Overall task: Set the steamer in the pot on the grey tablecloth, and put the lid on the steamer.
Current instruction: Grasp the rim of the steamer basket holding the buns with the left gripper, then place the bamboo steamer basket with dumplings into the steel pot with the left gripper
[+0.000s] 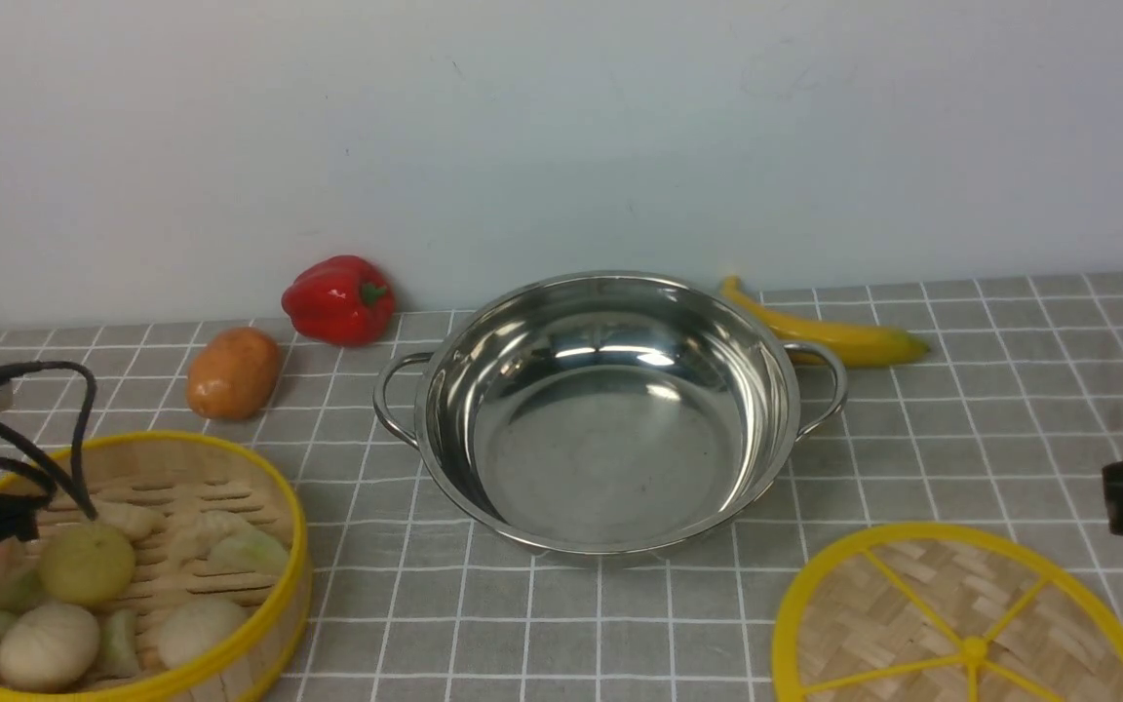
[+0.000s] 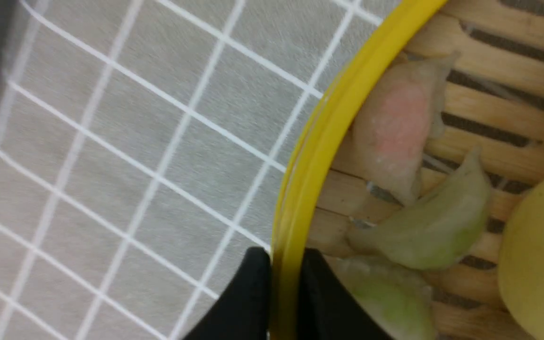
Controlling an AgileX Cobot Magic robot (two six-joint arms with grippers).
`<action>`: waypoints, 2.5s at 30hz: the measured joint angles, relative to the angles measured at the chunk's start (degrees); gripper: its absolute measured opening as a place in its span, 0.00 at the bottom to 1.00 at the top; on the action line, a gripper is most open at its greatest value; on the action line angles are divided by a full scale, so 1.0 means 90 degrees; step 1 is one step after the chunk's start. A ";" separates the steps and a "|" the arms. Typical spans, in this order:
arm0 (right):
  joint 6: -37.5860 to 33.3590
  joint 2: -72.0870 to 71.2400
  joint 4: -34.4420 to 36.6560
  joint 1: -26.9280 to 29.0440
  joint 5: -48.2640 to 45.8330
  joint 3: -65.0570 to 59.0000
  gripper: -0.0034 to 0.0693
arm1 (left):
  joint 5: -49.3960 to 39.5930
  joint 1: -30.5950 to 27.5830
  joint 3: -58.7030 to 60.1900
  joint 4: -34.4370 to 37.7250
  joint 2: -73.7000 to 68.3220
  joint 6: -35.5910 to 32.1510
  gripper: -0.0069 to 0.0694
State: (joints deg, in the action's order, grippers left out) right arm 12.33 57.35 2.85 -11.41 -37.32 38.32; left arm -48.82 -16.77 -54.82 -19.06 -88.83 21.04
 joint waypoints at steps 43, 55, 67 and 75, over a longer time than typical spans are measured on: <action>0.0000 0.0000 -0.0022 0.0000 -0.0140 0.0000 0.38 | -0.1365 0.1733 -0.4079 0.3145 -0.1299 -0.2746 0.17; 0.0000 0.0000 0.0105 0.0000 -0.0227 0.0000 0.38 | -0.1402 0.2866 -0.5931 0.3152 -0.3139 -0.2663 0.18; 0.0000 0.0000 0.0318 0.0000 -0.0232 0.0000 0.38 | -0.1538 0.3256 -0.6211 0.3191 -0.3800 -0.2602 0.18; 0.0000 0.0000 0.0331 0.0000 -0.0232 0.0000 0.38 | -0.1553 0.3363 -0.6248 0.3338 -0.3889 -0.2589 0.18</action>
State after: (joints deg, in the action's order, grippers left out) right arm 12.33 57.35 5.83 -11.41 -39.41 38.32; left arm -62.79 13.50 -111.05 10.99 -123.83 -2.26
